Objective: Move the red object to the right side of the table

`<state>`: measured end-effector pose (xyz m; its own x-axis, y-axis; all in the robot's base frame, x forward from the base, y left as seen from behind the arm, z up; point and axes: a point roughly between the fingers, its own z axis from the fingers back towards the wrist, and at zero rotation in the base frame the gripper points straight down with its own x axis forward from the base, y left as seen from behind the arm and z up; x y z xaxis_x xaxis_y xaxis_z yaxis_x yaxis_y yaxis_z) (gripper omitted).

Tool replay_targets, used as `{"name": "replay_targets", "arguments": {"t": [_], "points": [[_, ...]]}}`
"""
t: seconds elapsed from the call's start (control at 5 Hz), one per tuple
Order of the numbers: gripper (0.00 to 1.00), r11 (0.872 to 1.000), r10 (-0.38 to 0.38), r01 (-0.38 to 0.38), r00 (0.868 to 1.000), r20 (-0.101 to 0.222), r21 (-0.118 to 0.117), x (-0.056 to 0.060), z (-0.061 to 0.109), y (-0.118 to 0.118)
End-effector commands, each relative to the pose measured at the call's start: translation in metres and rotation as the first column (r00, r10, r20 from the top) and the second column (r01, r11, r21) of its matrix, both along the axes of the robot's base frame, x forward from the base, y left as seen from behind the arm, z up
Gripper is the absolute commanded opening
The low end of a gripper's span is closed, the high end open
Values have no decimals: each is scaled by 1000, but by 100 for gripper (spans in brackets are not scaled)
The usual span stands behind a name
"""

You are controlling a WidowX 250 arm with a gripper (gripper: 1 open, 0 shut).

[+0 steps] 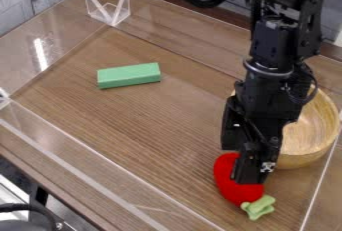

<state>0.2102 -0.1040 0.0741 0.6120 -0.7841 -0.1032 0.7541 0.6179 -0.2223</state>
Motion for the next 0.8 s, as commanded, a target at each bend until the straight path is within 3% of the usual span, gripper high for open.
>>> {"name": "replay_targets", "arguments": {"t": [0.0,0.2,0.6], "points": [[100,1000,19,-18,997,68,-18,12,4,9],[100,999,41,-40,997,69,-13,16,-8,19],[100,998,55,-56,995,85,7,12,-28,24]]}}
